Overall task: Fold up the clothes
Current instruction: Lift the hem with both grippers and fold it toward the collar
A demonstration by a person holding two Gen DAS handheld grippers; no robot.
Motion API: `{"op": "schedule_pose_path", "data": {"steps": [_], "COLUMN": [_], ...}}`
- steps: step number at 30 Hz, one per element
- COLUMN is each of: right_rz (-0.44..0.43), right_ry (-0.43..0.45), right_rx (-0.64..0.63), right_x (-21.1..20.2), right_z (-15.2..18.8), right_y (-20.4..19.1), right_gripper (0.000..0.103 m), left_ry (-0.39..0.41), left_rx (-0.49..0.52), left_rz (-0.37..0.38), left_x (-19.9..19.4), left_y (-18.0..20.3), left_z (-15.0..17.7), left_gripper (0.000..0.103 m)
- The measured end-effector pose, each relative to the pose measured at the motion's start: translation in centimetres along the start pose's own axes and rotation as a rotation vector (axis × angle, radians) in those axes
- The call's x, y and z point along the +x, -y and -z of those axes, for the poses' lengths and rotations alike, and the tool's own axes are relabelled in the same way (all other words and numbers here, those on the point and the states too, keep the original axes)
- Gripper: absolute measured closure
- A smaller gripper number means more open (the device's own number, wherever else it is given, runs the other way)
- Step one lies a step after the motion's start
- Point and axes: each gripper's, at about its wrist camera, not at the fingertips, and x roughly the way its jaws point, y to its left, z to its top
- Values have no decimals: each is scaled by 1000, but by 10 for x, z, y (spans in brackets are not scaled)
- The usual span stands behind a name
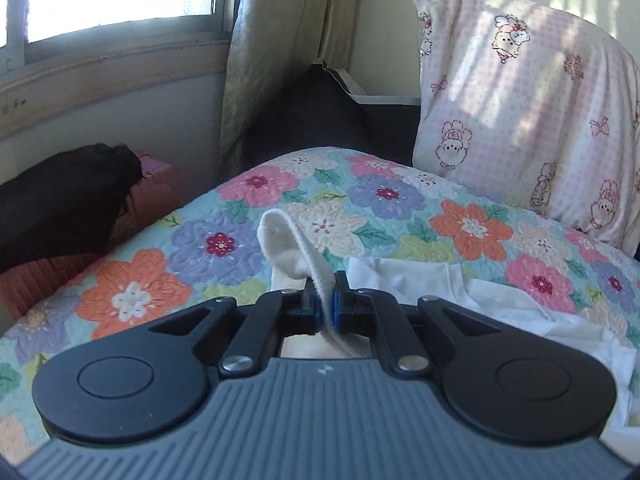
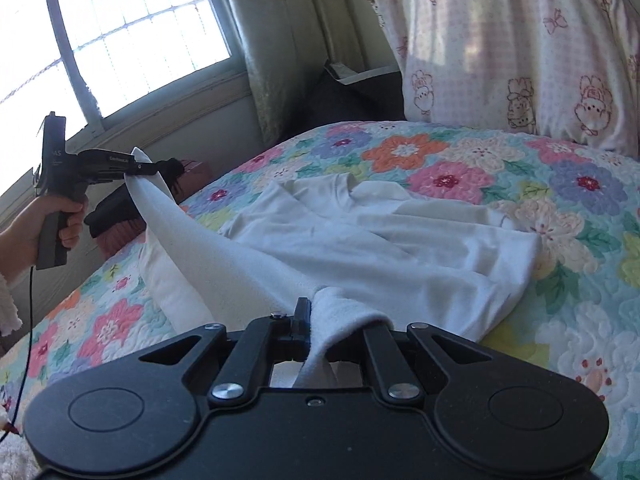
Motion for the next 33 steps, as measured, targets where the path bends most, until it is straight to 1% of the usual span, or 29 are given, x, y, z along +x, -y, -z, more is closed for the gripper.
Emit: {"op": "schedule_pose_path", "data": {"steps": [2,5,8,12,14,15,16,17,18,20,22,24,27,29,30,31,33], "right_rz": [3,18,16,-26,-34,-30,-23,-16,-9,-6,-28,-63,-146,-167,-155,-133,-89], "right_ry": [-3,-11,-19,-25,-38,-46,-53,-59,-65,-75,-75,-46,50,103,127,151,200], "right_rx": [36,50,63,179,224,242,260,278,296,333,373,424,496,525,524,516,498], "right_x": [6,14,23,37,50,58,65,72,79,92,98,98,91,86,83,78,70], "right_z": [-3,-8,-17,-42,-54,-60,-63,-65,-67,-69,-66,-60,-49,-44,-43,-41,-38], "right_y": [15,31,47,81,96,103,110,118,125,142,156,171,191,202,205,207,211], "right_gripper": [96,96,96,96,95,92,84,79,71,71,71,71,71,65,59,49,45], "left_ry": [-8,-7,-19,-4,2,-8,-19,-30,-48,-80,-98,-124,-146,-171,-182,-193,-200], "left_rx": [-16,35,60,50,58,56,54,52,43,32,26,24,15,21,19,15,13], "left_rz": [18,22,18,11,5,-3,-12,-20,-24,-31,-52,-57,-46,-39,-31,-21,-11], "left_x": [20,45,68,96,110,118,127,135,145,163,179,195,214,228,233,240,249], "left_y": [11,30,42,49,56,58,60,62,62,61,61,58,54,53,53,53,55], "left_z": [-2,0,-7,-28,-38,-39,-40,-40,-38,-31,-23,-16,-9,-7,-7,-6,-6], "left_gripper": [97,97,97,97,97,97,96,96,96,96,96,96,96,95,95,92,90]}}
